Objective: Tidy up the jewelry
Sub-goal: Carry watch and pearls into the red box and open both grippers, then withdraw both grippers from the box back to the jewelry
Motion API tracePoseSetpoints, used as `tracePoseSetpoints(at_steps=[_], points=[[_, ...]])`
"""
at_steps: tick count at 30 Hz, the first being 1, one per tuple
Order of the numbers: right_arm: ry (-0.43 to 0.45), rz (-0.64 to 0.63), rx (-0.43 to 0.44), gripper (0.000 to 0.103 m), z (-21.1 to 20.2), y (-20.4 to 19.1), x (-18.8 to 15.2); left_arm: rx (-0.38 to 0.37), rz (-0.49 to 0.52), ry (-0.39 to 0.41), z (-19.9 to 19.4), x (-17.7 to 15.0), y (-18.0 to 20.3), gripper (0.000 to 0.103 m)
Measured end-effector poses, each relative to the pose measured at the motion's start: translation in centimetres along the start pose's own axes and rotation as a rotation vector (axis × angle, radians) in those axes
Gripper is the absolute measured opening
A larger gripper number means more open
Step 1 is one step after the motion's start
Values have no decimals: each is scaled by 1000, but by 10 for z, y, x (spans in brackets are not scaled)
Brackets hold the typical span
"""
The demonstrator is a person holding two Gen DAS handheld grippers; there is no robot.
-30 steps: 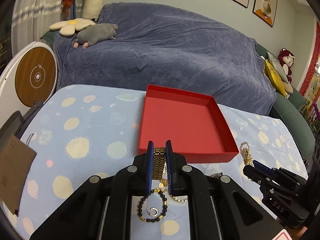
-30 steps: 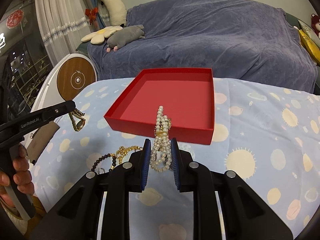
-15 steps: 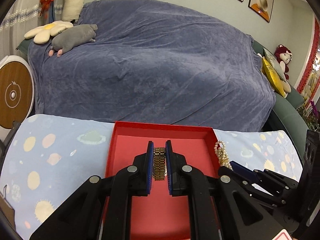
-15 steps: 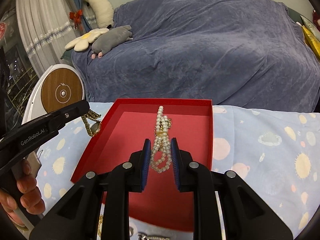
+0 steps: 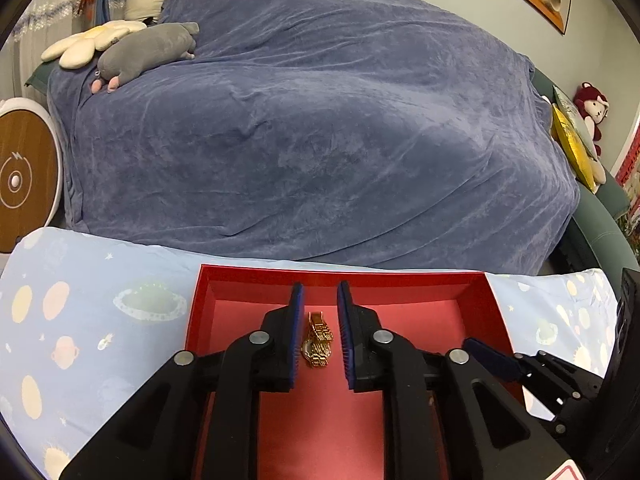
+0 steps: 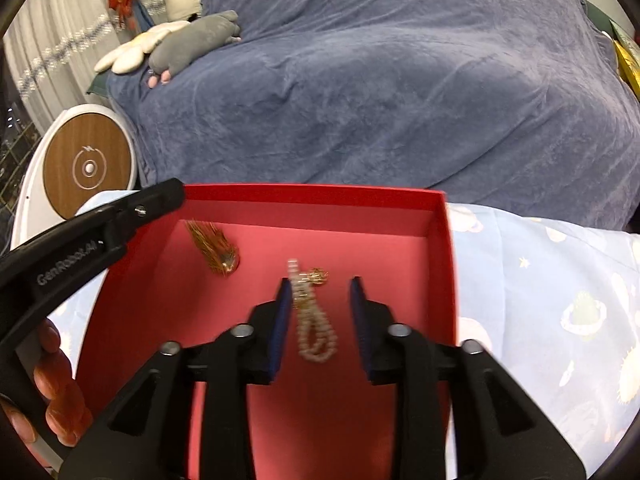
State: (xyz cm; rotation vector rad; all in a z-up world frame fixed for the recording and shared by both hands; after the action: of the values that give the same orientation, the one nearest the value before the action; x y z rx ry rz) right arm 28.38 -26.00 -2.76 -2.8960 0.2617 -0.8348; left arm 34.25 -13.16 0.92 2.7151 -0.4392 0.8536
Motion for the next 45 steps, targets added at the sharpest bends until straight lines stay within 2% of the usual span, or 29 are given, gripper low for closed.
tracePoseSetpoints(at_steps=[1, 2, 3, 5, 11, 14, 15, 16, 20, 25, 29, 32, 39, 45], points=[[8, -1, -13, 43, 2, 2, 1, 16, -6, 5, -2, -1, -2, 33], [16, -5, -32, 44, 0, 4, 1, 24, -12, 12, -4, -2, -4, 45], [23, -10, -50, 46, -1, 7, -1, 28, -20, 22, -7, -4, -7, 51], [30, -10, -61, 47, -5, 11, -6, 29, -32, 38, -16, -9, -12, 54], [70, 35, -51, 49, -26, 23, -19, 58, -30, 53, -44, -31, -20, 56], [94, 39, -22, 49, -50, 22, -28, 47, -37, 50, -64, -46, -21, 57], [102, 27, -19, 49, -62, 21, -35, 48, -38, 50, -71, -52, -21, 60], [103, 10, -18, 52, -72, 19, -42, 52, -33, 52, -79, -59, -20, 62], [82, -59, -10, 53, -105, 9, -85, 66, 0, 46, -108, -93, -15, 69], [22, -94, 27, 53, -130, -3, -150, 98, 0, 16, -134, -141, -14, 69], [-14, -87, 56, 53, -131, -13, -186, 113, -18, -10, -147, -180, -17, 71], [-23, -67, 69, 54, -124, -18, -200, 121, -4, -36, -148, -202, -19, 71], [-55, -99, 47, 53, -102, -27, -207, 104, 73, -63, -145, -233, -22, 74], [-79, -133, 36, 53, -86, -30, -207, 78, 80, -127, -131, -255, -29, 74]])
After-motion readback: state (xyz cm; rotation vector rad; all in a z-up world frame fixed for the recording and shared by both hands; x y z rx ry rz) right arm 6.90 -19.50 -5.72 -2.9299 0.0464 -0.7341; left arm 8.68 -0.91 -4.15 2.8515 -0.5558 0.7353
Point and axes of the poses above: each gripper's, at about its wrist camera, not at the fingertips, and z roughly the way its jaws point, y to its right, x to its top, the point moved 4 cm from there along z, roughly the way its jaws point, and after that the axes turned 7 degrees about -y, right-handed, at the moved point
